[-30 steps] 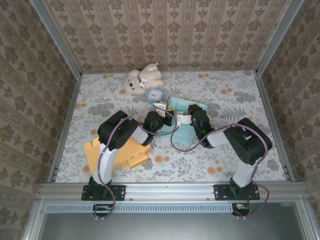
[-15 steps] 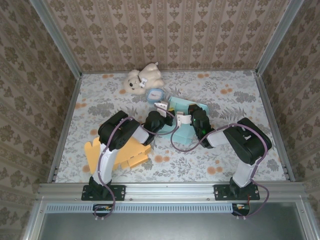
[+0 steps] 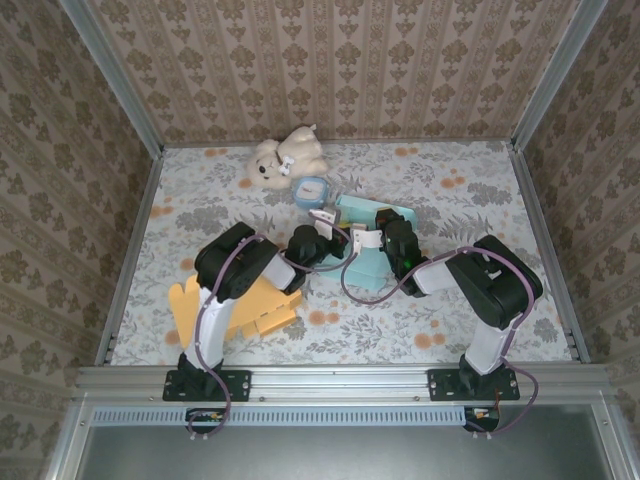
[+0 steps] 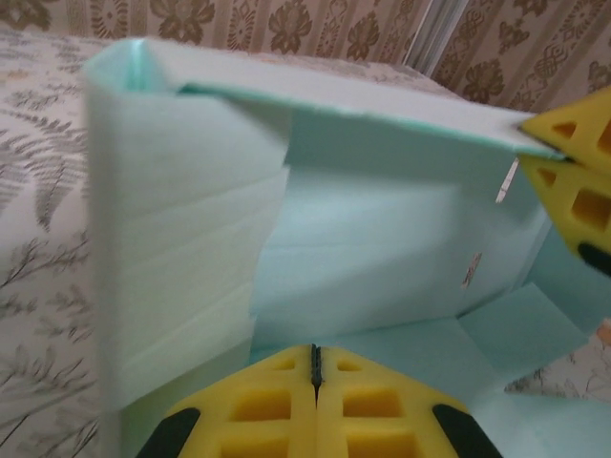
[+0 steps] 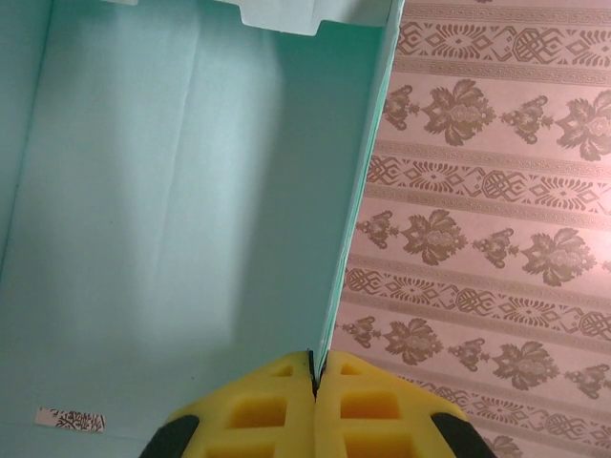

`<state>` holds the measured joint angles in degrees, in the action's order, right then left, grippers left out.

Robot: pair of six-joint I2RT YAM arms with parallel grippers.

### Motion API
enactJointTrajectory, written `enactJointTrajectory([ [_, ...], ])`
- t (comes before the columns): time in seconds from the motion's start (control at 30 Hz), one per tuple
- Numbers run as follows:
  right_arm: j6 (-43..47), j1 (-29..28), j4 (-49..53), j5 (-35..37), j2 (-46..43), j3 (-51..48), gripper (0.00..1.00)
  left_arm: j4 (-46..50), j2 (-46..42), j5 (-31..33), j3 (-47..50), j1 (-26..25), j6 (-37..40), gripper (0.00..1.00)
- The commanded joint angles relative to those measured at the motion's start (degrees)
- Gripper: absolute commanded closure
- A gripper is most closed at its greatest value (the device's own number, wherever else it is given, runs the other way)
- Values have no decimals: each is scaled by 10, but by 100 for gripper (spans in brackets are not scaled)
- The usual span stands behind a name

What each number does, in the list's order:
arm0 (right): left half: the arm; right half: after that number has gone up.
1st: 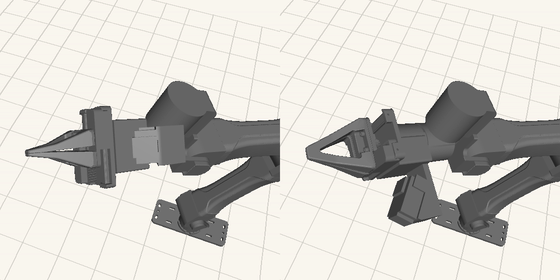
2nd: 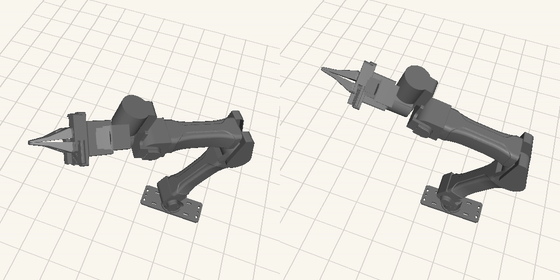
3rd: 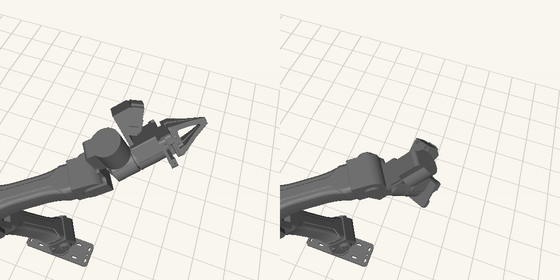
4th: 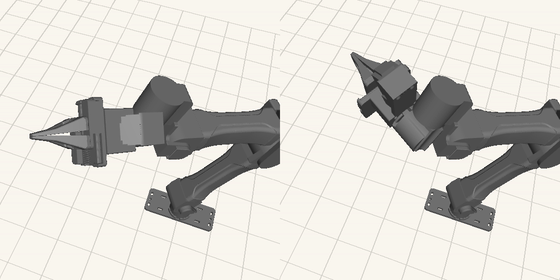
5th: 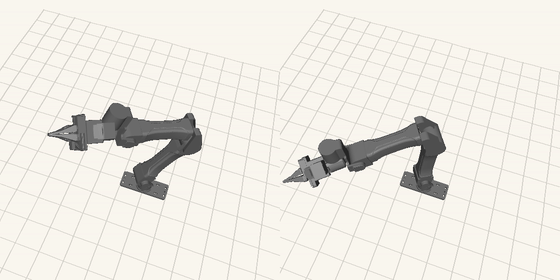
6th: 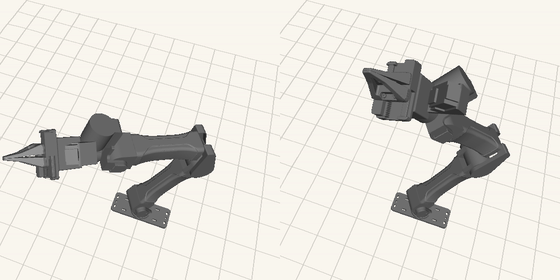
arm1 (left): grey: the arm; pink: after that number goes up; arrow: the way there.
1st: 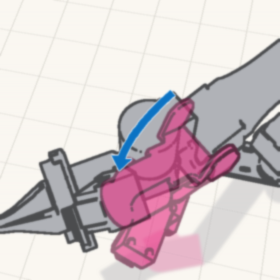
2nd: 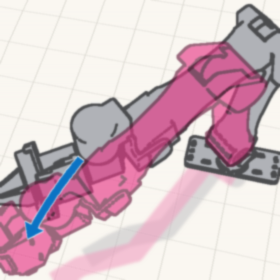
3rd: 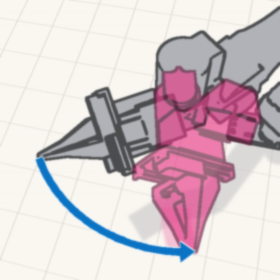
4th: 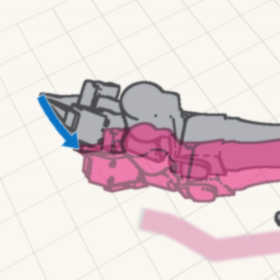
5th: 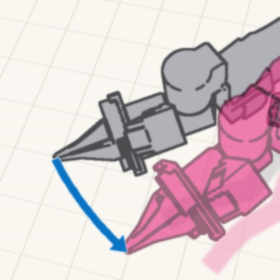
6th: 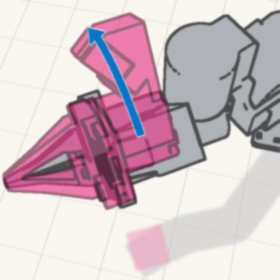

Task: Fold the paper box

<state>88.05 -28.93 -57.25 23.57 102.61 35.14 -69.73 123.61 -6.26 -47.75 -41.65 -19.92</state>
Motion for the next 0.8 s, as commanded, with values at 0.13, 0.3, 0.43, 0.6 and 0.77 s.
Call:
enactJointTrajectory([
  [0.13, -17, -6, 104, -39, 31, -16, 100, -38, -67, -64, 83, 64, -34, 92],
  [0.3, -17, -5, 105, -38, 30, -16, 100, -23, -98, -124, 98, 87, -25, 85],
  [0.43, -17, -5, 108, -39, 25, -16, 100, -17, -84, -199, 72, 115, -34, 76],
  [0.6, -18, -5, 110, -40, 26, -16, 100, -2, -54, -249, 19, 122, -42, 68],
  [0.77, -18, -5, 111, -39, 27, -16, 100, 26, -22, -270, -29, 119, -41, 68],
])
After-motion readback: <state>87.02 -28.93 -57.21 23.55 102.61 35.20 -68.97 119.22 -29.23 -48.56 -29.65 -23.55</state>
